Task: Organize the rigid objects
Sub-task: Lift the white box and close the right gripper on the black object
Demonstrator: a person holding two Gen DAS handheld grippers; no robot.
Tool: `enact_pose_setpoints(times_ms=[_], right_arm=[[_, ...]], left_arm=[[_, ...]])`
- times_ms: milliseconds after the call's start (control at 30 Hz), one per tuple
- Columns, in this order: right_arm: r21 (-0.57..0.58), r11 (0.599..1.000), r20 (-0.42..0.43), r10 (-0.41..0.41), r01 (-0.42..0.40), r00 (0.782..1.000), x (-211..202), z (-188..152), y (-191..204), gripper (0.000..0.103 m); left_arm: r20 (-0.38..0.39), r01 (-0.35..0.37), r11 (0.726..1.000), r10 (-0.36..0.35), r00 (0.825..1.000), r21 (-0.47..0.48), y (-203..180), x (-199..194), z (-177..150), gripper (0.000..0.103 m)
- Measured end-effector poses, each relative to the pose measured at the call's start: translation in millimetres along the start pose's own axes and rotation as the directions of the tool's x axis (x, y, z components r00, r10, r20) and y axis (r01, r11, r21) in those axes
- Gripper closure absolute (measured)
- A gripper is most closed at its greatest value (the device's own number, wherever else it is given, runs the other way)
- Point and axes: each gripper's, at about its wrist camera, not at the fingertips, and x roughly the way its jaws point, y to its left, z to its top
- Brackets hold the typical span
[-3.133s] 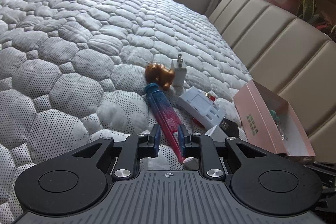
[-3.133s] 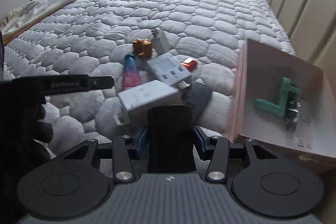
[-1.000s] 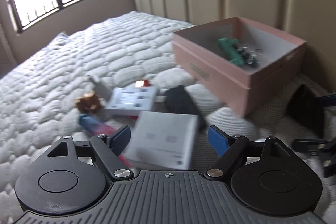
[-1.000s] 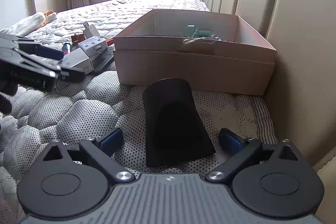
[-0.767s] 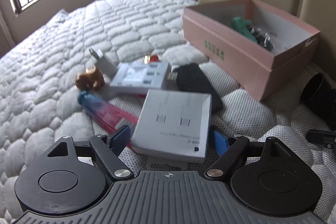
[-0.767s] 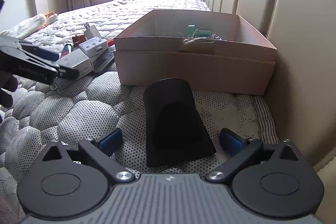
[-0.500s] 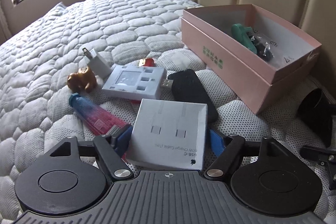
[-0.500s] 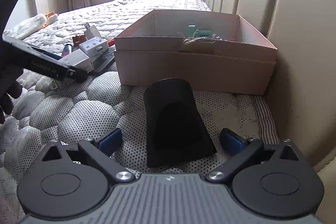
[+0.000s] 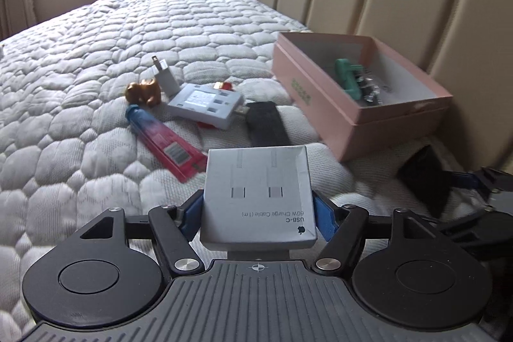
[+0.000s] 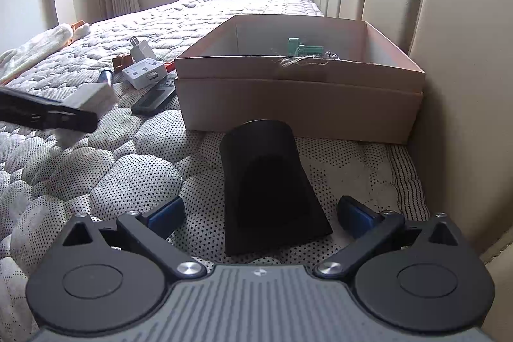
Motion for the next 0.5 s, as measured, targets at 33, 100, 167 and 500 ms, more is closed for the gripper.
enact_pose_setpoints(times_ms=[33,100,167,500], right_arm=[[-0.001,1.000,-0.002,0.001,-0.001,1.000,0.3,0.4,-0.1,0.001],[0.001,1.000,-0.006,0.001,-0.001,1.000,-0.1,1.7,-0.1,0.001],[-0.001,1.000,-0.002,-0.023,0.023,1.000,-4.3,3.4,1.8,0.001],[0.013,0.985,-0.033,0.173,-0.173,0.984,-39.8,6.5,22.6,0.015]], left_arm=[[0.003,0.006,1.000,-0.006,1.000,0.001,-5.3,-7.0,-2.9,0.029],[0.002,0.005,1.000,-0.005,1.000,-0.001,-13.6,-16.4,-7.4,0.029],[-0.008,-0.001,1.000,0.001,1.000,-0.009,-19.5,-22.6,-11.4,0.029],[0.010,-0.003,0.995,0.004,1.000,-0.101,-10.1,-39.4,-25.1,0.029]])
